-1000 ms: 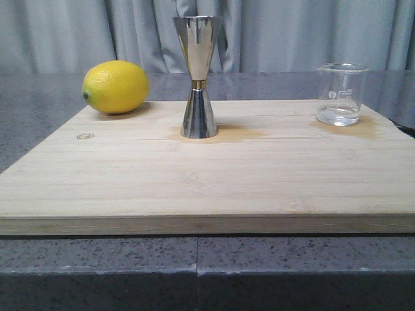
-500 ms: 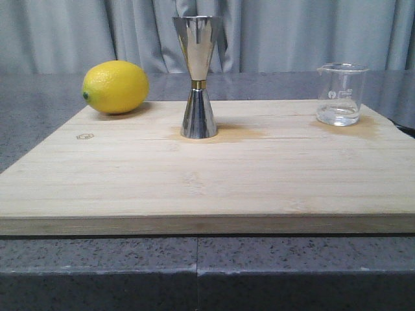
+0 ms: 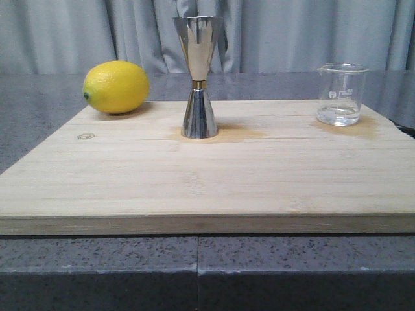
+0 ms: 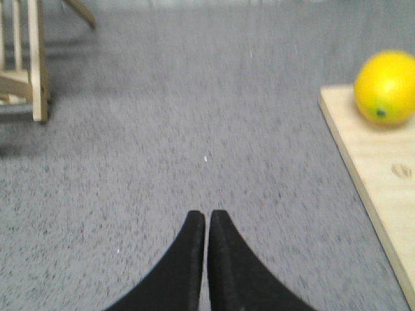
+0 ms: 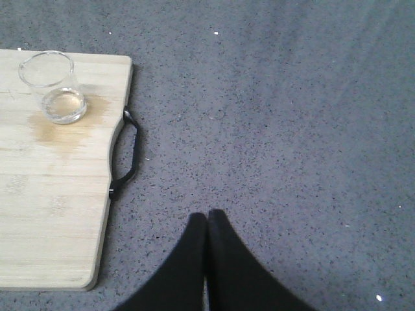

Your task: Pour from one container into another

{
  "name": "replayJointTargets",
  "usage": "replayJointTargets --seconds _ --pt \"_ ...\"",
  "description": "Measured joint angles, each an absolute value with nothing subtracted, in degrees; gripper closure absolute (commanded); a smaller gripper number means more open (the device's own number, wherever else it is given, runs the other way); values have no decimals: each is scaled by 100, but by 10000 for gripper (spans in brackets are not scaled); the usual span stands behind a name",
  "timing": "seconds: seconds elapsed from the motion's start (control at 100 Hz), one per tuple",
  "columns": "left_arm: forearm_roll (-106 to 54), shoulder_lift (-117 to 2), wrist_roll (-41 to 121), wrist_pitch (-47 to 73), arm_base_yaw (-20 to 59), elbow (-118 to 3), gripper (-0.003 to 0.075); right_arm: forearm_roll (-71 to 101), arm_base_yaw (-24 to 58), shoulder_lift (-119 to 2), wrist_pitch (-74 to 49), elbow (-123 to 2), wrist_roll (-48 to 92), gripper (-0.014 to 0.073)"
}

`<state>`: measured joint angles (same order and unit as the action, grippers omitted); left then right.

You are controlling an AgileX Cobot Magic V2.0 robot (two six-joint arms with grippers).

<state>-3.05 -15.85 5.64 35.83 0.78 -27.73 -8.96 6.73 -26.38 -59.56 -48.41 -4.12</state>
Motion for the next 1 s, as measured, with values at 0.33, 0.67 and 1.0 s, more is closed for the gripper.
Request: replayJointTargets --seconds 0.33,0.67,1.0 --pt "-578 -11 691 1575 -107 -424 739 -900 673 -2638 -5961 -4841 -412 666" --pt "-163 35 344 551 252 25 739 -910 673 -2638 -5984 -4841 -412 666" --pt "-158 35 344 463 252 25 739 -910 673 -2638 -6008 -4841 -412 666"
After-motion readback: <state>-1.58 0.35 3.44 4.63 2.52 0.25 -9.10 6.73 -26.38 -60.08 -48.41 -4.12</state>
